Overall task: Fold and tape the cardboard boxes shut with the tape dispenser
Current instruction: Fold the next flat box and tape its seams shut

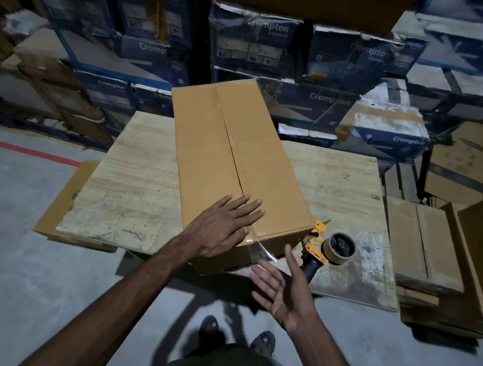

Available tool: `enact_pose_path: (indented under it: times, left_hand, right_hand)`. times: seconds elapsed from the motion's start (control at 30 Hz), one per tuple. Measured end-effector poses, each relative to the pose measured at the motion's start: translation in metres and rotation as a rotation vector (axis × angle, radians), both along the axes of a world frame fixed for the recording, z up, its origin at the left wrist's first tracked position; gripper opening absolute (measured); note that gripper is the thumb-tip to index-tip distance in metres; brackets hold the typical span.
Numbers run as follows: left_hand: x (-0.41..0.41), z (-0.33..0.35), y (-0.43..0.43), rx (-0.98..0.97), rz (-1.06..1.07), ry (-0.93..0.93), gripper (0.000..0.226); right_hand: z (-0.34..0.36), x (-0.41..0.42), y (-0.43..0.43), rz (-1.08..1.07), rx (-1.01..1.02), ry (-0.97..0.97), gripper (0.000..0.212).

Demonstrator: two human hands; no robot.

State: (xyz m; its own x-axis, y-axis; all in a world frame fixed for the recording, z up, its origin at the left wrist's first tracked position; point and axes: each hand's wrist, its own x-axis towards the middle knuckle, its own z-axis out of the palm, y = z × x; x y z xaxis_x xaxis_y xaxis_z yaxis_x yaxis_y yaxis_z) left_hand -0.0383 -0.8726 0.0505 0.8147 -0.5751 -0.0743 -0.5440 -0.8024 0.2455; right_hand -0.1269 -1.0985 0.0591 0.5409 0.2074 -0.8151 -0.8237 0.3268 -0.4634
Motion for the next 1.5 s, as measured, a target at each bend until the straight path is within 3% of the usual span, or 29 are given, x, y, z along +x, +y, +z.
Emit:
enact_pose_path:
  times: [0.07,0.17,0.27,0.37,0.6,0.73,1.03,1.17,1.33,1.43,1.5]
  left_hand:
    - [0.0,0.0,0.001,0.003,0.006,-0.005,0.054]
    - [-0.001,0.0,0.001,0.002,0.006,0.002,0.053]
    - [0.001,0.001,0.0,-0.008,0.014,0.017,0.052]
    - [0.0,0.001,-0.002,-0.01,0.031,0.022,0.053]
    - [0.002,0.001,-0.003,0.01,0.032,-0.001,0.065]
    - [0.001,-0.001,-0.01,0.044,0.085,-0.019,0.08]
    - [-0.01,-0.008,-0.024,0.033,0.182,-0.051,0.08]
    - [-0.013,-0.008,-0.027,0.023,0.213,-0.049,0.08]
    - [-0.017,-0.005,-0.032,0.017,0.247,-0.06,0.081]
    - [-0.015,0.002,-0.041,0.0,0.312,-0.057,0.083]
    - [-0.014,0.006,-0.047,0.007,0.34,-0.06,0.086]
  right_hand:
    - [0.003,0.003,0.006,0.062,-0.037,-0.073,0.065]
    - [0.003,0.002,0.016,-0.008,-0.113,-0.148,0.044]
    - [-0.004,-0.001,0.019,-0.098,-0.148,-0.134,0.022]
    - [-0.014,-0.002,0.019,-0.092,-0.19,-0.129,0.013]
    - [-0.03,0.017,0.025,-0.016,-0.204,-0.289,0.018]
    - [-0.045,0.027,0.025,0.032,-0.213,-0.344,0.011]
    - [-0.059,0.031,0.026,-0.005,-0.207,-0.366,0.016]
    - [-0.059,0.027,0.028,-0.086,-0.33,-0.284,0.016]
    - [-0.1,-0.012,0.01,0.026,-0.455,0.005,0.042]
    - [-0.103,-0.024,0.001,0.04,-0.545,0.032,0.04]
    - [-0.09,-0.02,-0.004,-0.015,-0.595,-0.08,0.043]
